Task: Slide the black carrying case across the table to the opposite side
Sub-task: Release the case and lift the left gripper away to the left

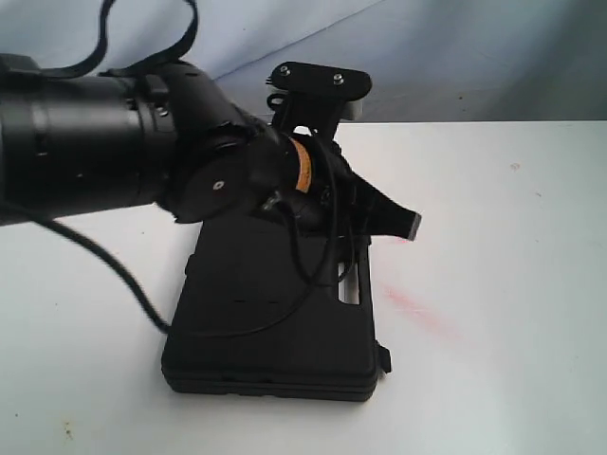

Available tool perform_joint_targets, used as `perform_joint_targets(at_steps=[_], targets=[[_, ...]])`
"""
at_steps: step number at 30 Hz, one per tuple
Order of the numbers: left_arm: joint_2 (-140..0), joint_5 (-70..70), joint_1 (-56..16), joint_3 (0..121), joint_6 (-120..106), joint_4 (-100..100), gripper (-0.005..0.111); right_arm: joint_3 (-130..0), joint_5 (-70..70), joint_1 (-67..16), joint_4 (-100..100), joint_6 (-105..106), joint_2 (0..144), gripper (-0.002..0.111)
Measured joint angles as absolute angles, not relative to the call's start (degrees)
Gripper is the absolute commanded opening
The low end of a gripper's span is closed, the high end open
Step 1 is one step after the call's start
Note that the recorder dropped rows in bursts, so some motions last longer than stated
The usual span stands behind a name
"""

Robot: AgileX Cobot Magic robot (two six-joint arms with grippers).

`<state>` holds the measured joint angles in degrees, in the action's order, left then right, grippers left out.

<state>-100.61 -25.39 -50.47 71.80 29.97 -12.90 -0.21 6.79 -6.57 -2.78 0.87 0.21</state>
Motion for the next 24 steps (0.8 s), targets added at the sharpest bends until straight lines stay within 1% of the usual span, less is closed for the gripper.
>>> perform_joint_targets(at_steps=[3, 11, 15, 18, 24], targets=[[-95.66, -22.14, -50.47, 65.31, 32.41, -15.91, 0.000, -0.21, 6.79, -6.57, -2.78, 0.87, 0.21, 0.000], [-85.10, -19.54, -50.15, 56.95, 33.92, -17.07, 0.000, -0.21, 6.79, -6.57, -2.78, 0.87, 0.21, 0.000], [-78.35, -16.60, -45.30, 50.01, 32.80, -14.20, 0.000, -0.21, 6.79, -6.57, -2.78, 0.87, 0.21, 0.000], [-71.68, -14.55, -40.36, 43.39, 26.81, -9.67, 0.000, -0.21, 6.79, -6.57, -2.78, 0.87, 0.21, 0.000], [-61.46, -11.30, -33.73, 34.34, 20.38, -5.08, 0.000, -0.21, 6.79, -6.57, -2.78, 0.87, 0.21, 0.000]])
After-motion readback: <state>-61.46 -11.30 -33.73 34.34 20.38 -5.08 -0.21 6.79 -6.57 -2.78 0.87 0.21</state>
